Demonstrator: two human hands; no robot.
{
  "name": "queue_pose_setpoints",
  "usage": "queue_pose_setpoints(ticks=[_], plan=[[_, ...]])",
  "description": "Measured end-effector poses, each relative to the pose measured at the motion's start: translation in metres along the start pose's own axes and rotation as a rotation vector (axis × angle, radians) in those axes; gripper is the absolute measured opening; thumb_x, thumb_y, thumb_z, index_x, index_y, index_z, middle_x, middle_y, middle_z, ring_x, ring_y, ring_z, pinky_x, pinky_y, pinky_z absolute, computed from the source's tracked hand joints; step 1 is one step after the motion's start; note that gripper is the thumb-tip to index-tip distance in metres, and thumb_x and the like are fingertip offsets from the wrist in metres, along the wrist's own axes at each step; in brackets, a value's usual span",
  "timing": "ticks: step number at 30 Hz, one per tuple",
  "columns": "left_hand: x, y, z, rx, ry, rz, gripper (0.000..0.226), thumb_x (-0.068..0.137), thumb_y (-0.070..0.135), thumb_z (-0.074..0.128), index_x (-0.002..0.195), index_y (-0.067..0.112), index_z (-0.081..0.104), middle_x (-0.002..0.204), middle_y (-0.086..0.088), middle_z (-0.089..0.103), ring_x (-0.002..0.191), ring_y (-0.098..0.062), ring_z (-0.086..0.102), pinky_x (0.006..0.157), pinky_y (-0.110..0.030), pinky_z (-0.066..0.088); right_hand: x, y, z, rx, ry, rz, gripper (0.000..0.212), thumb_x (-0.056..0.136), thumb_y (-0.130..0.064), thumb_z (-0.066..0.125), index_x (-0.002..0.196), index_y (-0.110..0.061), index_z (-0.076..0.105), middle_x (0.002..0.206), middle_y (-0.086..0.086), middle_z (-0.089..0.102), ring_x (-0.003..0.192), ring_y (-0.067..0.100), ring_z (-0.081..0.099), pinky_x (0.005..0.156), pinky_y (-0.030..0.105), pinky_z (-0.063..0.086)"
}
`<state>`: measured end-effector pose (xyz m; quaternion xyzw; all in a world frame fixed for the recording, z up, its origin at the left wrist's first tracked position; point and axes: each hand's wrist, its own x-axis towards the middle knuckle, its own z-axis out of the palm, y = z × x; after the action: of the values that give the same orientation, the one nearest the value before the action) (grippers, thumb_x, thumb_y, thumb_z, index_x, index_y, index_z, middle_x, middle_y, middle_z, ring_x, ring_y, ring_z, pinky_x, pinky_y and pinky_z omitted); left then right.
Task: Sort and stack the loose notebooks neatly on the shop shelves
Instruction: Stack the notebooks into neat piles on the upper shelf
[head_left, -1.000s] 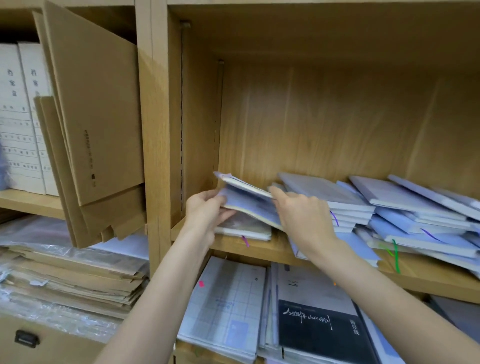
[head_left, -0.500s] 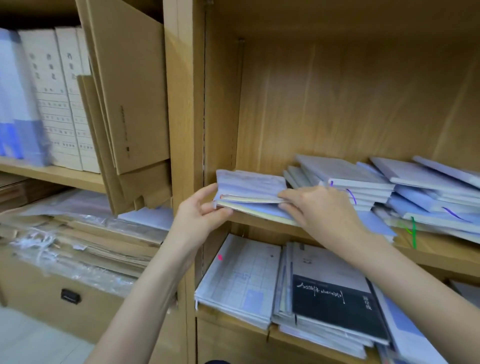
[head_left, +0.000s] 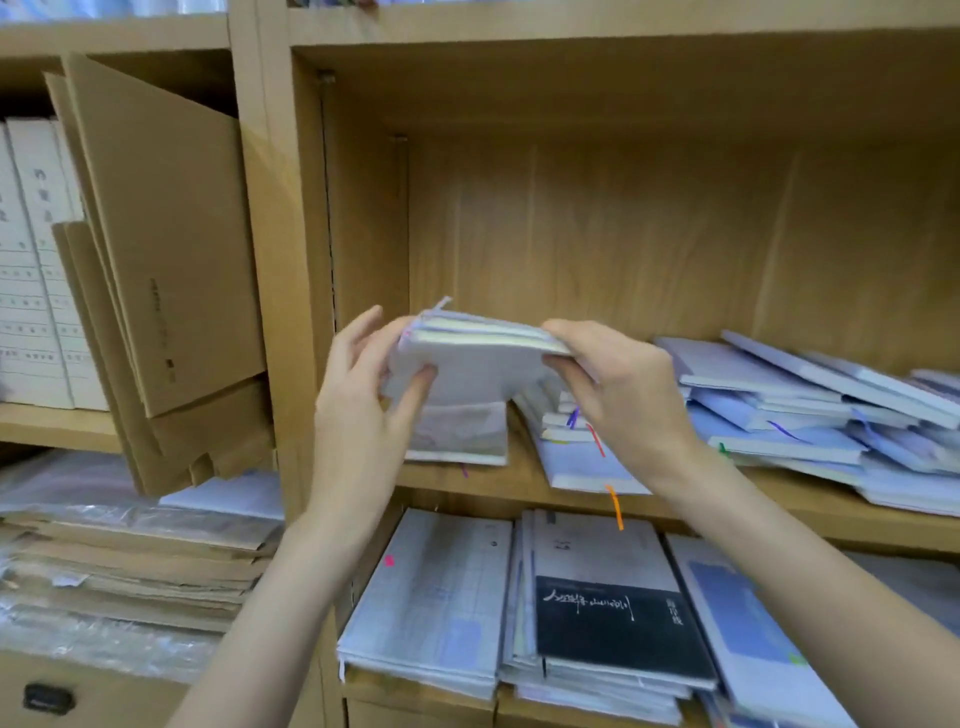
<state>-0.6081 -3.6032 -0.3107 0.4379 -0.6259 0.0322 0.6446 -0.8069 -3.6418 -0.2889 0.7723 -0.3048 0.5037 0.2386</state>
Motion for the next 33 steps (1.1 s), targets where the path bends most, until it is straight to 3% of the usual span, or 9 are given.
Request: queue_pose_setpoints(ticks=[4, 10, 19, 22, 25, 26, 29, 31, 33], plan=[[0.03, 0.052, 0.046, -0.039, 0.072, 0.261, 0.031, 0.086, 0.011, 0.061, 0.117, 0.013, 0.059, 0.12, -0.011, 0.053, 0.112, -0.022, 0.049, 0.091, -0.008, 0.032, 0.002, 0.026, -0.056, -0.102, 0.228, 0.061, 0.018, 0.088, -0.005, 0.06, 0.105, -0.003, 0.066, 0.098, 0.007, 0.069, 0.084, 0.026, 0.065, 0.072, 0.034, 0.049], [0.02, 0.137, 0.166, -0.453, -0.128, 0.271, 0.028, 0.084, 0.003, 0.059, 0.108, 0.015, 0.064, 0.113, -0.007, 0.045, 0.107, -0.019, 0.051, 0.089, -0.041, 0.051, -0.047, 0.096, -0.169, -0.43, 0.315, 0.158, 0.018, 0.089, -0.001, 0.059, 0.106, -0.003, 0.065, 0.098, 0.008, 0.068, 0.084, 0.027, 0.064, 0.073, 0.037, 0.05], [-0.021, 0.236, 0.343, -0.623, -0.495, 0.344, 0.03, 0.084, -0.007, 0.054, 0.11, 0.006, 0.059, 0.123, -0.009, 0.038, 0.113, -0.014, 0.045, 0.098, -0.035, 0.045, -0.125, 0.235, -0.304, -0.766, 0.264, 0.235, 0.03, 0.082, 0.003, 0.047, 0.104, 0.0, 0.067, 0.101, 0.014, 0.068, 0.097, 0.027, 0.059, 0.088, 0.027, 0.043], [-0.032, 0.247, 0.401, -0.4, -0.74, 0.458, 0.043, 0.083, -0.008, 0.051, 0.125, 0.004, 0.051, 0.14, -0.014, 0.037, 0.125, -0.02, 0.041, 0.103, -0.03, 0.036, -0.153, 0.287, -0.326, -0.885, 0.048, 0.348, 0.03, 0.08, 0.002, 0.046, 0.103, 0.002, 0.065, 0.098, 0.018, 0.066, 0.098, 0.037, 0.056, 0.093, 0.044, 0.04], [-0.048, 0.244, 0.432, -0.1, -1.039, 0.486, 0.05, 0.087, -0.003, 0.046, 0.135, 0.011, 0.043, 0.126, -0.017, 0.054, 0.115, -0.032, 0.051, 0.09, -0.029, 0.04, -0.189, 0.32, -0.33, -0.956, -0.532, 0.708, 0.046, 0.087, -0.002, 0.052, 0.132, -0.007, 0.049, 0.134, 0.019, 0.05, 0.123, 0.041, 0.041, 0.109, 0.056, 0.019], [-0.053, 0.242, 0.435, -0.014, -1.046, 0.498, 0.048, 0.09, 0.001, 0.044, 0.136, 0.013, 0.043, 0.122, -0.016, 0.057, 0.112, -0.032, 0.052, 0.084, -0.029, 0.039, -0.198, 0.322, -0.329, -0.902, -0.583, 0.781, 0.052, 0.088, -0.004, 0.053, 0.138, -0.008, 0.042, 0.142, 0.017, 0.042, 0.129, 0.038, 0.037, 0.111, 0.055, 0.018], [-0.059, 0.241, 0.434, 0.033, -0.985, 0.512, 0.052, 0.092, 0.007, 0.042, 0.142, 0.018, 0.035, 0.118, -0.016, 0.059, 0.107, -0.032, 0.052, 0.077, -0.031, 0.038, -0.207, 0.318, -0.316, -0.862, -0.469, 0.582, 0.045, 0.078, -0.004, 0.068, 0.122, -0.004, 0.057, 0.127, 0.02, 0.056, 0.12, 0.043, 0.049, 0.099, 0.068, 0.025], [-0.059, 0.239, 0.435, 0.028, -0.989, 0.51, 0.058, 0.092, 0.011, 0.043, 0.147, 0.018, 0.024, 0.119, -0.014, 0.059, 0.109, -0.03, 0.051, 0.08, -0.029, 0.039, -0.203, 0.314, -0.301, -0.814, -0.415, 0.393, 0.035, 0.081, -0.01, 0.061, 0.116, -0.004, 0.061, 0.116, 0.017, 0.063, 0.107, 0.04, 0.059, 0.091, 0.067, 0.035], [-0.061, 0.238, 0.433, 0.023, -0.999, 0.495, 0.062, 0.093, 0.015, 0.044, 0.148, 0.016, 0.016, 0.125, -0.013, 0.057, 0.113, -0.029, 0.049, 0.091, -0.032, 0.04, -0.201, 0.312, -0.292, -0.708, -0.42, 0.402, 0.037, 0.089, -0.01, 0.048, 0.124, -0.005, 0.057, 0.12, 0.016, 0.062, 0.108, 0.037, 0.06, 0.094, 0.063, 0.036]])
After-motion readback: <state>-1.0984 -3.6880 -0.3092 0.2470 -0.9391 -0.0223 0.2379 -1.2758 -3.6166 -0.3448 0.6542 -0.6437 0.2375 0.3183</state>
